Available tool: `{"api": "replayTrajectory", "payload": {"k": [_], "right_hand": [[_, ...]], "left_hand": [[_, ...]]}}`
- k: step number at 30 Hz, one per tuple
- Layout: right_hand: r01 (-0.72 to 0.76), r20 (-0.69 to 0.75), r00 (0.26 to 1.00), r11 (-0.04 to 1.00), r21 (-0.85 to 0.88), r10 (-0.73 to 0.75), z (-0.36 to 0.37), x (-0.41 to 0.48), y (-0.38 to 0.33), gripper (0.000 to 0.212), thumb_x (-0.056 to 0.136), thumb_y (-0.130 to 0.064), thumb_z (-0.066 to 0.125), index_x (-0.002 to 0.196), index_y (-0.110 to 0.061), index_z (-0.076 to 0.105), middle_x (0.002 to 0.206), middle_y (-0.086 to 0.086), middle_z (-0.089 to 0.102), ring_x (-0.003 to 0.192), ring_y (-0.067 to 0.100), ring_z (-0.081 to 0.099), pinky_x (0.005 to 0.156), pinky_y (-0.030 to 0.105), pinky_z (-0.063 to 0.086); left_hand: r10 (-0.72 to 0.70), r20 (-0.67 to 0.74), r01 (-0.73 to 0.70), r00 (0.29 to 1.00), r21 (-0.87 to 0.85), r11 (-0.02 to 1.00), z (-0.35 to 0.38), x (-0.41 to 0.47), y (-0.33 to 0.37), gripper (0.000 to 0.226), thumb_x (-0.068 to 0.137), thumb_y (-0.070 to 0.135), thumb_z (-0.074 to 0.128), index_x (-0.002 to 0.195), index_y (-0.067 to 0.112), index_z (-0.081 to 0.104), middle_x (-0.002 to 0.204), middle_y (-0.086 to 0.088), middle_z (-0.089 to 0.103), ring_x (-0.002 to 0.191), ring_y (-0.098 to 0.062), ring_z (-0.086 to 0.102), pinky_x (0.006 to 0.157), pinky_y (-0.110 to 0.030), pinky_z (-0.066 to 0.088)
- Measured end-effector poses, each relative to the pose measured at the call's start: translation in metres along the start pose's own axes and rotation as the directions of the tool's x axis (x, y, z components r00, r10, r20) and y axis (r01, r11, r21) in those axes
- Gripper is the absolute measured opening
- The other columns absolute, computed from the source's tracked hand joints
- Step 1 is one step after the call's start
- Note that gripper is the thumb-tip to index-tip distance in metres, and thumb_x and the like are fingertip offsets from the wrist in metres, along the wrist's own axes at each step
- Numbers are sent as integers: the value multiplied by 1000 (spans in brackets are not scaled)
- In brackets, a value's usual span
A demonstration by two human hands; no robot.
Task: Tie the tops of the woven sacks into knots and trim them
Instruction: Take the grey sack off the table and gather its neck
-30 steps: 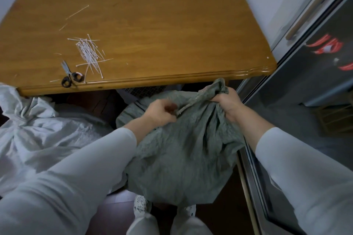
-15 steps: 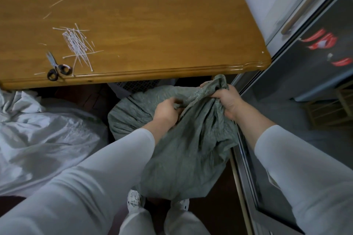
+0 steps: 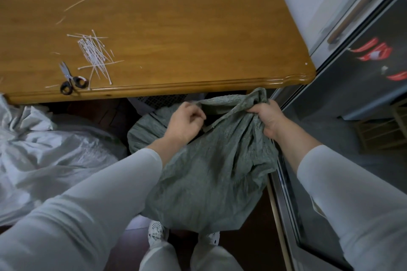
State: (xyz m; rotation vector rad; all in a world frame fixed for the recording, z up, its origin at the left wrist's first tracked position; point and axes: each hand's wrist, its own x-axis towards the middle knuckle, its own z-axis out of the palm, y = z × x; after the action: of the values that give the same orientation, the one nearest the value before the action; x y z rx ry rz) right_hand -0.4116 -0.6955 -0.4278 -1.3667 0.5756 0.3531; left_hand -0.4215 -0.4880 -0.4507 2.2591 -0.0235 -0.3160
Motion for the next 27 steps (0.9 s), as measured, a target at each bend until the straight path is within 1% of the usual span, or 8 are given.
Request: {"api": "replayTrajectory", "payload": {"k": [3,5,8,12,17,21,24,27], "right_hand": [[1,-12,1000,1000,-13,-1,1,1,0,19,80,13,56,90,0,65,87,16,68,79,29,67,73,39,57],[-3,-12,1000,1000,-15,3,1,0,-1,20,79,12,57,93,0,65,88,16,68,80,29,67,72,39,57],[-10,-12,1000,999,-36,9,0,-1,-1,25,78,11,60,101,3,64,93,17,68,84,30,67,73,39,57],[21,-11,1000,992,-125,-23,4,-3,-2,20,79,5,66,94,-7,67,93,11,68,93,30,65,86,42,52],[95,60,995,976,-195,-85,19,-3,-6,21,80,5,66,88,-15,65,97,6,66,105,26,59,101,39,42],[88,34,996,991,-103,-85,19,-3,-2,25,80,10,61,88,-14,65,89,6,67,95,27,62,93,37,47],[75,7,997,995,-63,-75,17,-5,0,25,79,12,58,92,-8,66,87,10,67,85,28,64,84,39,52],[63,30,998,997,-50,-62,17,-6,1,26,78,14,57,92,-6,66,91,15,67,91,34,64,86,44,52]], "left_hand": [[-18,154,10,988,53,999,12,-8,-3,41,86,21,63,126,13,57,134,-7,34,115,-16,40,93,-16,32],[5,93,-12,996,71,997,16,-8,-5,41,88,29,63,126,13,58,136,-8,36,125,-19,38,102,-19,30],[68,-56,-63,996,79,995,10,-6,0,26,95,20,54,112,5,66,125,-7,54,114,-24,52,92,-18,34],[11,-196,-20,981,-41,999,-18,7,12,25,98,16,48,117,9,63,111,-4,64,104,-19,58,87,-24,43],[-125,-84,111,989,-161,981,-35,33,25,17,100,20,42,102,12,56,88,-6,59,82,-23,54,68,-31,40],[-155,110,183,982,-323,928,-35,24,21,32,95,19,47,127,22,51,99,-3,59,85,-20,57,73,-29,45],[-43,133,52,990,-71,996,-28,9,7,57,90,23,59,142,28,38,133,6,52,120,-15,51,95,-25,42],[1,87,-6,996,58,998,-17,4,1,57,91,30,60,143,33,37,142,7,49,128,-15,47,97,-25,41]]}}
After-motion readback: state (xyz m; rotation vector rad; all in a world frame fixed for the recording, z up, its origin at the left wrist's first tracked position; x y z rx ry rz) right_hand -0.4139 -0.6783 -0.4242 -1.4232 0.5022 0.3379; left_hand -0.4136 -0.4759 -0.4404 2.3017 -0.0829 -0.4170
